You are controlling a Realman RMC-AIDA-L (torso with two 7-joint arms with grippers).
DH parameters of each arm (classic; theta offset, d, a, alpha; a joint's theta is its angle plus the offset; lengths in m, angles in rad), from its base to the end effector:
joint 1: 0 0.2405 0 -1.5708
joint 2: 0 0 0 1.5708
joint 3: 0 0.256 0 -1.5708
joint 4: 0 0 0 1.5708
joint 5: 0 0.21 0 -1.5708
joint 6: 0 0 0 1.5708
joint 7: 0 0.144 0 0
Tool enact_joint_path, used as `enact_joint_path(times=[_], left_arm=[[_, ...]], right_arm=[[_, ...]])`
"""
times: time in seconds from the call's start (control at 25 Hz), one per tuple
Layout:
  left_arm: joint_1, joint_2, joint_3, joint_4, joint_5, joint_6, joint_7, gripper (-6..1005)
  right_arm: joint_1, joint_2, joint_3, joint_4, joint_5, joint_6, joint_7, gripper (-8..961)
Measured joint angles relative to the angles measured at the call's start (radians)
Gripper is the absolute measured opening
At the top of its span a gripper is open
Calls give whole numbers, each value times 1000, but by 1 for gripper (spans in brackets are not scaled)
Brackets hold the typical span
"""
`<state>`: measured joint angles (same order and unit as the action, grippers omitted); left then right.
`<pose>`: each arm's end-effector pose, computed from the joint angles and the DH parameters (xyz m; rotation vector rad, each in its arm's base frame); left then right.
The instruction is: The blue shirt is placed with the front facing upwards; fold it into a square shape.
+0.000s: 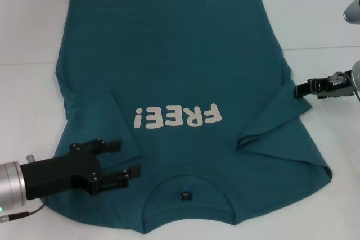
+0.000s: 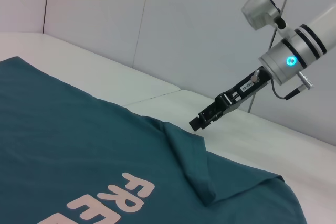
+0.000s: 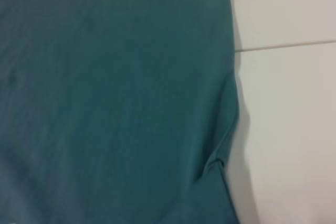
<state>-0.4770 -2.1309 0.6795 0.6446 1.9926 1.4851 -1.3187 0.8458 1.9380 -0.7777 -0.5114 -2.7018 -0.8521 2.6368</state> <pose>-0.2742 0.3176 -0.0213 -2.6564 -0.6627 -0.6976 0.2977 0.4530 0.0480 -1.8583 1.4698 -0.0017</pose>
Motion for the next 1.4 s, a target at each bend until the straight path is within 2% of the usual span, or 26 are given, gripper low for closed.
enact_joint_path(times=[0.64, 0.88, 0.96, 1.2, 1.4], left_arm=[[3, -3, 0, 6, 0, 9, 1, 843], [3, -3, 0, 7, 0, 10, 1, 844], [3, -3, 0, 7, 0, 10, 1, 844], [3, -3, 0, 7, 0, 11, 1, 844], [3, -3, 0, 7, 0, 11, 1, 844]], right_arm=[[8, 2, -5, 35, -4, 8, -2, 579], [7, 2, -11, 35, -1, -3, -30, 334], [7, 2, -11, 35, -1, -3, -33, 104], [9, 3, -9, 22, 1, -8, -39, 40], [3, 1, -1, 9, 2, 4, -32, 80]])
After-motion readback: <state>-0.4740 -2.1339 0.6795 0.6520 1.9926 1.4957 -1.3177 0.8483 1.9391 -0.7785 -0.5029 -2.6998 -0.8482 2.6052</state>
